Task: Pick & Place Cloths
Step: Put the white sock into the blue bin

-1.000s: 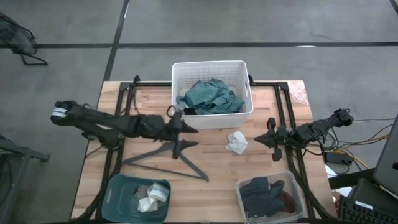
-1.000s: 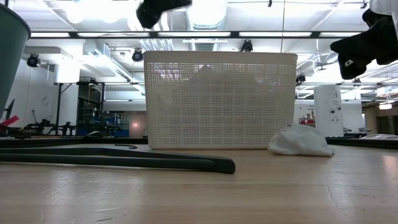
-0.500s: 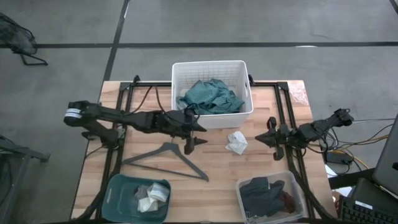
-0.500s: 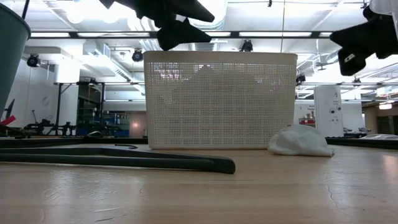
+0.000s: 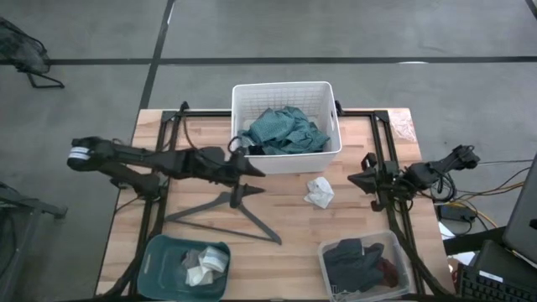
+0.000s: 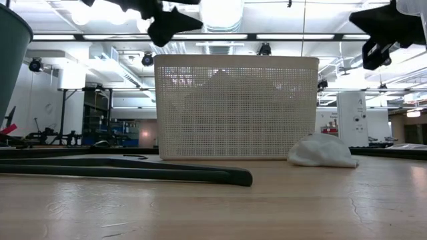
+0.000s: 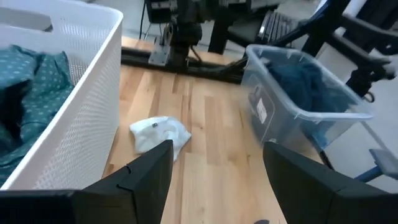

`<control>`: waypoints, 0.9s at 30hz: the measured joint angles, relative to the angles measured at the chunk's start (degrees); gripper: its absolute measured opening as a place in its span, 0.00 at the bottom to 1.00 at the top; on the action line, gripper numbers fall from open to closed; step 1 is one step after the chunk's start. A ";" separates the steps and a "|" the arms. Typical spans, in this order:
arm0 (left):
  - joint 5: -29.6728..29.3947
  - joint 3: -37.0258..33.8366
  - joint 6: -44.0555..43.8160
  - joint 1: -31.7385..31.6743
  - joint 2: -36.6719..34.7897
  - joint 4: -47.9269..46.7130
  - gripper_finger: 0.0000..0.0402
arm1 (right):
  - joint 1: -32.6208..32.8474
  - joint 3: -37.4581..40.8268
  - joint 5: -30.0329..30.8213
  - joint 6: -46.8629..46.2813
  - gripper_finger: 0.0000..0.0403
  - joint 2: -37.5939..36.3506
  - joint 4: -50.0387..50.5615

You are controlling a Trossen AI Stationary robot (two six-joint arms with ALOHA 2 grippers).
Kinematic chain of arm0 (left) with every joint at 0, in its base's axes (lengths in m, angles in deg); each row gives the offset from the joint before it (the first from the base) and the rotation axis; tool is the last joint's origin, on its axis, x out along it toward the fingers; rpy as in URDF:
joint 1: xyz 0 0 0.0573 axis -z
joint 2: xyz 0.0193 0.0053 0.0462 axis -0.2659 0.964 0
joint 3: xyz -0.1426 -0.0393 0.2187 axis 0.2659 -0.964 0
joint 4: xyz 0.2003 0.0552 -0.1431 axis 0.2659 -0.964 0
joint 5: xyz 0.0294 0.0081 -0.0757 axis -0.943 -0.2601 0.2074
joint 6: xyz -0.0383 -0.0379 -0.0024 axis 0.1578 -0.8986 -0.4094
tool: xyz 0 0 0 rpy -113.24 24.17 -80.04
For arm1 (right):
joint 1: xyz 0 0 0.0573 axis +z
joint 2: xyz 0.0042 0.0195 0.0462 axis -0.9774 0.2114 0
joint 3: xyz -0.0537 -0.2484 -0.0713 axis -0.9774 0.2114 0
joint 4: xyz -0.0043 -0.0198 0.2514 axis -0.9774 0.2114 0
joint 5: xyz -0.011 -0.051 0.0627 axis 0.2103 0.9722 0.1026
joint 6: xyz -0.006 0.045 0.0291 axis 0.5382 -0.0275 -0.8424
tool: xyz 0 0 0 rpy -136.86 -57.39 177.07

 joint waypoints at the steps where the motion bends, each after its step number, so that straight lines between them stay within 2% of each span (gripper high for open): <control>1: 0.00 -1.30 -0.01 0.13 -1.11 1.36 0.63 | 0.00 -0.48 -0.14 -0.23 0.02 0.67 -0.02; 5: 0.00 -6.89 1.29 0.74 -6.11 8.21 0.63 | 0.04 -3.76 -0.26 -3.62 0.02 5.17 0.15; 9: 0.30 -12.52 3.57 1.11 -10.17 13.38 0.63 | -0.02 -9.49 0.07 -4.83 0.02 11.91 4.50; 15: 3.76 -18.80 -0.34 1.22 -14.72 19.02 0.63 | 0.00 -23.70 7.04 -11.18 0.04 24.83 24.21; 19: 6.37 -22.47 -1.14 1.28 -17.02 24.17 0.63 | -0.35 -32.49 10.51 -14.54 0.13 33.90 34.38; 27: 7.19 -24.64 -1.65 1.50 -18.38 27.44 0.63 | -5.08 -48.23 9.94 -22.90 0.42 49.67 53.40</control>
